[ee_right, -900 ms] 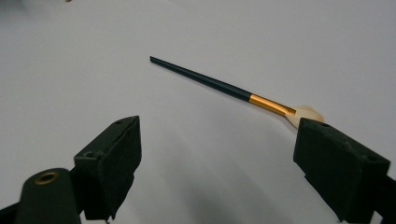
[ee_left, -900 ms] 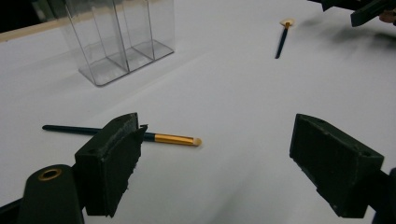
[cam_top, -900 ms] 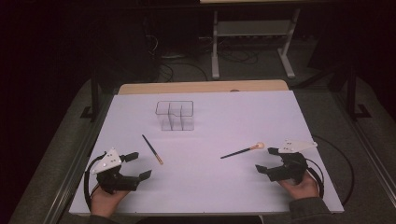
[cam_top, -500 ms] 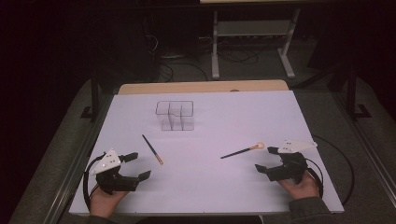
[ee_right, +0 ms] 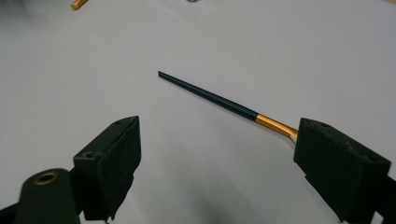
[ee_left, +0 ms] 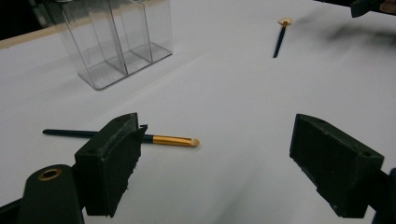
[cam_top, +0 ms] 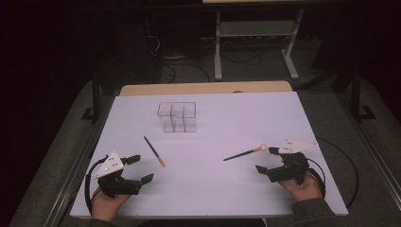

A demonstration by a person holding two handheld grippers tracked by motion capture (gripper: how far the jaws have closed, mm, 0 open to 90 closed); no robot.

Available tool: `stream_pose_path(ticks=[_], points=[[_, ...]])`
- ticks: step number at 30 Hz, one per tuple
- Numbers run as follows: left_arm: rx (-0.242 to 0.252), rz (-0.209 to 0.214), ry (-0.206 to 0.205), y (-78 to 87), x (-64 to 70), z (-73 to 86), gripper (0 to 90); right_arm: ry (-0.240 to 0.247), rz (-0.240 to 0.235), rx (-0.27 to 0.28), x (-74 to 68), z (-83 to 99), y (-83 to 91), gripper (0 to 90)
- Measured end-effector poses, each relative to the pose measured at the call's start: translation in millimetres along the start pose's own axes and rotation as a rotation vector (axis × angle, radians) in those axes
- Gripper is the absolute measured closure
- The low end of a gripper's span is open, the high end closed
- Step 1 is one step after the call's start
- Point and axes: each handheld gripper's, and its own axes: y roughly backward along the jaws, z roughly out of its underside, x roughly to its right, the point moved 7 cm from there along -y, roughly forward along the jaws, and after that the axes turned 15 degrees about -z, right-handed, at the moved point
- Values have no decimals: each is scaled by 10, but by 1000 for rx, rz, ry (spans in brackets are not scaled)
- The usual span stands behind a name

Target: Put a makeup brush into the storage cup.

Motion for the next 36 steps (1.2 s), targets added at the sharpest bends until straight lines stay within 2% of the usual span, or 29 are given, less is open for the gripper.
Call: stream_pose_path(ticks=[2, 7, 20, 28, 30, 36], points=[[1, 1, 11, 1, -2, 1, 158, 2, -1, 3, -9, -27, -2, 141], [-1, -7, 3, 8, -22, 4, 159, 19, -22, 3, -57, -148, -16, 141], [-3, -8, -5, 13, -24, 0, 158, 32, -28, -12, -70, -341, -32, 147], [2, -13, 3, 9, -18, -24, 159, 20, -28, -19, -63, -377, -43, 151], [-4, -15, -11, 10, -18, -23, 159, 19, -30, -17, -66, -388, -45, 152], [-7, -16, -10, 12, -10, -27, 159, 30, -44, -24, -104, -523, -82, 167]])
